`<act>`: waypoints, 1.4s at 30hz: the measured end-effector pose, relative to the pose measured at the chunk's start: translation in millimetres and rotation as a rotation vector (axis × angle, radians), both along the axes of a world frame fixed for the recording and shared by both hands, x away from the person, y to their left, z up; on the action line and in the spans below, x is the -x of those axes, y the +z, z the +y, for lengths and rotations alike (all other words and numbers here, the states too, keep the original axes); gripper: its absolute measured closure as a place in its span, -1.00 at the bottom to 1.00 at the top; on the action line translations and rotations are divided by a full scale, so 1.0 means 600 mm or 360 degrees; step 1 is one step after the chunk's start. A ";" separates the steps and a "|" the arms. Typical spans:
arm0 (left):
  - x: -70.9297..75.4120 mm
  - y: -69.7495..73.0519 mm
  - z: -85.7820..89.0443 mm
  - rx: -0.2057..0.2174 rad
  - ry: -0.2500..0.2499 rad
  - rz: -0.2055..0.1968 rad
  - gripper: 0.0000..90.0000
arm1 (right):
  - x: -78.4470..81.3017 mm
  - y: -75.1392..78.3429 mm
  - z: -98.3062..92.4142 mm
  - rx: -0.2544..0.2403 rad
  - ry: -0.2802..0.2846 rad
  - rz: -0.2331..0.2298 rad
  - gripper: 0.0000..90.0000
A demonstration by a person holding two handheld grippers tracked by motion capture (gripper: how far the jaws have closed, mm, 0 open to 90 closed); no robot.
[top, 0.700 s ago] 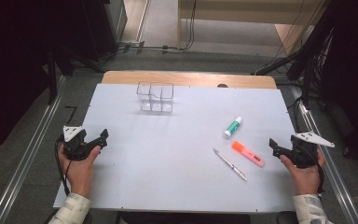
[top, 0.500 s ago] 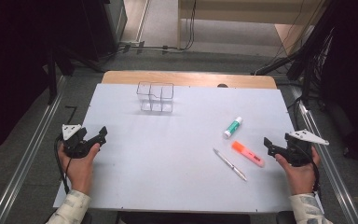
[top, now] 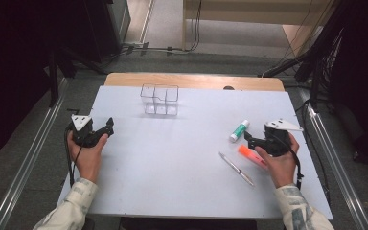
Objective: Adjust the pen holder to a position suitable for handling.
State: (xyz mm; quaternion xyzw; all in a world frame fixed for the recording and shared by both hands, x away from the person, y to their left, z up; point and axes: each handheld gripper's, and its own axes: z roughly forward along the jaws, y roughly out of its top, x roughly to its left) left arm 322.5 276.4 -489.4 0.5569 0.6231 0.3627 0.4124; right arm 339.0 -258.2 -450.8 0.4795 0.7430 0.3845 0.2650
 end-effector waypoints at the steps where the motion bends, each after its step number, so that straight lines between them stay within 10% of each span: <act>1: -0.009 0.002 -0.002 -0.0003 -0.0012 0.0010 -0.48 | -0.004 0.002 0.010 0.0000 0.0008 -0.0004 -0.59; 6: -0.046 0.007 -0.010 -0.0001 -0.0042 0.0052 -0.37 | -0.034 0.014 0.079 -0.0010 0.0067 0.0010 -0.35; 18: -0.188 0.009 -0.061 -0.0006 -0.0284 0.0095 0.81 | -0.115 0.023 0.275 -0.0047 0.0260 0.0127 0.92; 29: -0.253 -0.022 -0.094 0.0058 -0.0372 0.0169 1.00 | -0.215 -0.037 0.368 -0.0089 0.0142 0.0284 0.96; 42: -0.267 -0.028 -0.124 0.0061 -0.0476 0.0192 1.00 | -0.247 -0.064 0.368 -0.0117 0.0055 0.0330 0.96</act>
